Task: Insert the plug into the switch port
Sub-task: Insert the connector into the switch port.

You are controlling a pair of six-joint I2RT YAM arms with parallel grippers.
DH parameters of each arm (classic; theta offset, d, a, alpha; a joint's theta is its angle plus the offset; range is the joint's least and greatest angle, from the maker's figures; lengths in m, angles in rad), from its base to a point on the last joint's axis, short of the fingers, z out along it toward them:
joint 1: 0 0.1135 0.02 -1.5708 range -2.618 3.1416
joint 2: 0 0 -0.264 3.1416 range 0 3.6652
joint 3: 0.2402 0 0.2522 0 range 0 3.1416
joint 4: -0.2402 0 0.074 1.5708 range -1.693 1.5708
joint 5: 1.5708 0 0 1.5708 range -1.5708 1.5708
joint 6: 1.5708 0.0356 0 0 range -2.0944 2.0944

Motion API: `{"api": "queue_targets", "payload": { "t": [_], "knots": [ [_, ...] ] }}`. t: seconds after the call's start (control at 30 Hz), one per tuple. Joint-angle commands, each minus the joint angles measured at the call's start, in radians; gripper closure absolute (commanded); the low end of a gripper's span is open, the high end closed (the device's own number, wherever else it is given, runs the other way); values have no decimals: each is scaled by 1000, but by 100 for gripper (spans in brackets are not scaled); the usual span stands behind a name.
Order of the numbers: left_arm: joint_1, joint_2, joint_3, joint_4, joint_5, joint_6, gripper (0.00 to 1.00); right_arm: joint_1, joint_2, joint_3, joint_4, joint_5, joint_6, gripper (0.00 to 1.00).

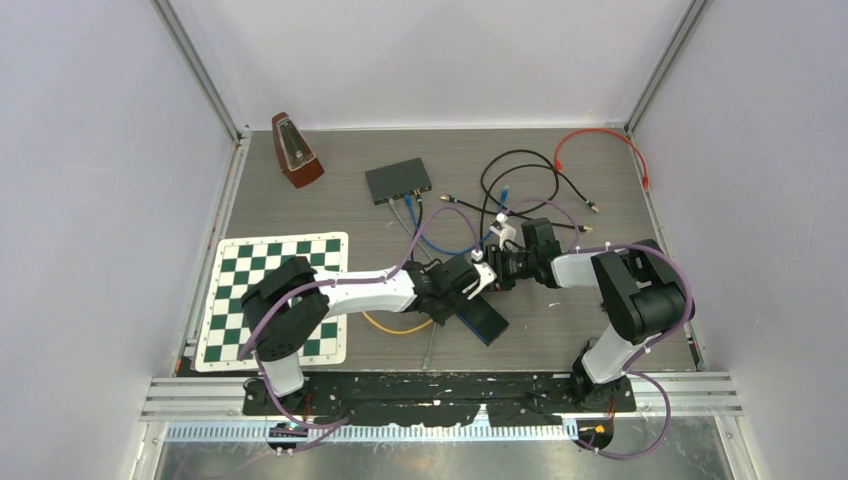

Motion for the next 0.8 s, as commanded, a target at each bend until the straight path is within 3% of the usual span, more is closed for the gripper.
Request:
{"api": "queue_targets", "payload": {
  "t": [0.0, 0.2, 0.33, 0.63, 0.77],
  "knots": [
    [17, 34, 80, 319, 38, 56, 100, 83, 40, -33, -69, -47, 19, 62],
    [21, 27, 57, 420, 109, 213, 100, 97, 74, -24, -90, -57, -2, 62],
    [22, 45, 102, 365, 135, 263, 100, 99, 68, -7, -113, -43, -11, 62],
    [42, 67, 151, 347, 142, 289, 100, 142, 80, 0, -120, -54, -18, 63],
    [56, 70, 181, 327, 146, 219, 100, 156, 77, -7, -107, -50, -2, 64]
  ]
}}
